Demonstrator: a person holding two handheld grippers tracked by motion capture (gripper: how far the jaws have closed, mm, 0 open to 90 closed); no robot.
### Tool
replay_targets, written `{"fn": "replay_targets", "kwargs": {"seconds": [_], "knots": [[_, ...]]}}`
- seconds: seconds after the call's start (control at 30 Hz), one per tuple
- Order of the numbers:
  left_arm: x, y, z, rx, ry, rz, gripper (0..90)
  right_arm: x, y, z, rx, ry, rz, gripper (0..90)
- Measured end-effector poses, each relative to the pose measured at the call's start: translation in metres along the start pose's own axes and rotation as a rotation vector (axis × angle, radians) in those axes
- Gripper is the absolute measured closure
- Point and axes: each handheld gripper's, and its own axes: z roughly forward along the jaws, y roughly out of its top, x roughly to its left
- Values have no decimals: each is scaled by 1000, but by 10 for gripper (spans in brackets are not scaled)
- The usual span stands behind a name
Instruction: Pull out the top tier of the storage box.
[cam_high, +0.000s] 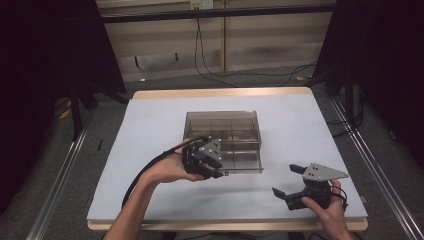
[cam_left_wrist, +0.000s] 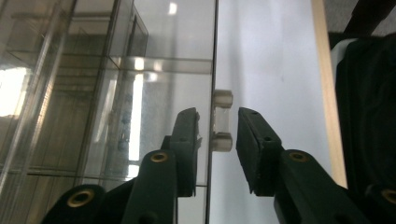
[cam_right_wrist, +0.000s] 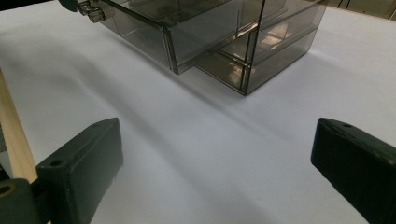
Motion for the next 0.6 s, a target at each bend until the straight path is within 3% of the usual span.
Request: {"fn": "replay_targets", "kwargs": {"seconds": [0.07,0.33,0.47,0.6], "knots": [[1,0,-3,-15,0,-7,640,0,0,0,0,0,-1,23],[1,-3,-12,-112,108,-52,412,0,0,0,3,-2,3,23],[0,-6,-17,-127,160,-82,303,0,0,0,4,-1,3,23],[-5,-11,-18,-204,222,-145,208,0,0,0,1,-6,0,23]]}}
